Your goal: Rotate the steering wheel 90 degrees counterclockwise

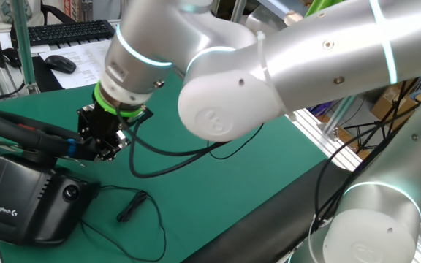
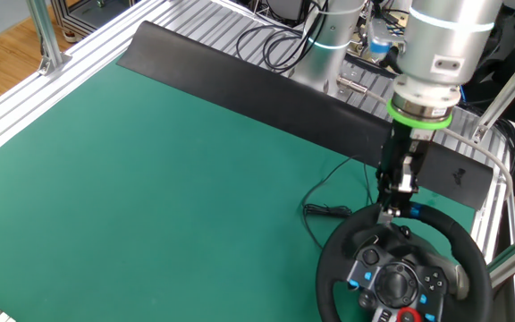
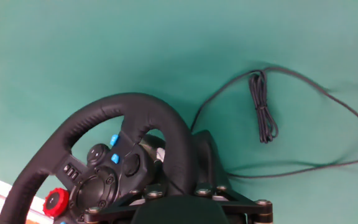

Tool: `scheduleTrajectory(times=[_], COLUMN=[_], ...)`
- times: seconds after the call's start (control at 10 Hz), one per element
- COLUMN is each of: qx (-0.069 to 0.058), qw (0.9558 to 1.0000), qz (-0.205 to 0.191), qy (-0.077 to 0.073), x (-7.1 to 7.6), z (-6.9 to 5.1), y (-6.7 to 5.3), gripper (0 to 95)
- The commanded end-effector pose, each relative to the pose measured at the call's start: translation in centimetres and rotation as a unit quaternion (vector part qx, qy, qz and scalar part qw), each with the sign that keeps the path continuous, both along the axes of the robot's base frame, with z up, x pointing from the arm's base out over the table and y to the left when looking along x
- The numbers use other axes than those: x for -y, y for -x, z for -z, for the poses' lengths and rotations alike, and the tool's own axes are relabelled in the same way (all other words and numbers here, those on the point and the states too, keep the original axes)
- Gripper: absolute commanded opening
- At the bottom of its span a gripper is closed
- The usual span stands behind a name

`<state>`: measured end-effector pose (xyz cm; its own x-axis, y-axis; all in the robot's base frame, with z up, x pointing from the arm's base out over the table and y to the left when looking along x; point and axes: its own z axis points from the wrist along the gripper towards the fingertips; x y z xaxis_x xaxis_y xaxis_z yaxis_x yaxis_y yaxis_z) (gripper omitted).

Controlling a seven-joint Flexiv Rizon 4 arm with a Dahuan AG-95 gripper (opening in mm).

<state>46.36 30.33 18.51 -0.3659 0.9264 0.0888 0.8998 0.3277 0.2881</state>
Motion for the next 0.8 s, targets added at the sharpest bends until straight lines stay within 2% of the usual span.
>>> scheduleTrajectory(times=[0.1,0.2,0.4,0.5,0.6,0.7,0.8], qx=[0.006,0.007,0.005,-0.002,-0.015,-0.016,-0.017], qw=[1.0000,1.0000,1.0000,1.0000,0.9998,0.9999,0.9999], qz=[-0.001,-0.001,0.004,0.007,0.006,0.003,0.001], qy=[-0.003,0.002,0.002,0.006,0.008,0.001,0.000], x=[-0.5,-0.5,-0.5,-0.4,-0.1,0.1,0.1], z=[2.1,2.6,2.6,2.4,1.6,1.0,0.9], y=[-0.9,-1.3,-1.4,-1.4,-1.3,-1.2,-1.2], gripper=[0.0,0.0,0.0,38.0,95.0,95.0,95.0])
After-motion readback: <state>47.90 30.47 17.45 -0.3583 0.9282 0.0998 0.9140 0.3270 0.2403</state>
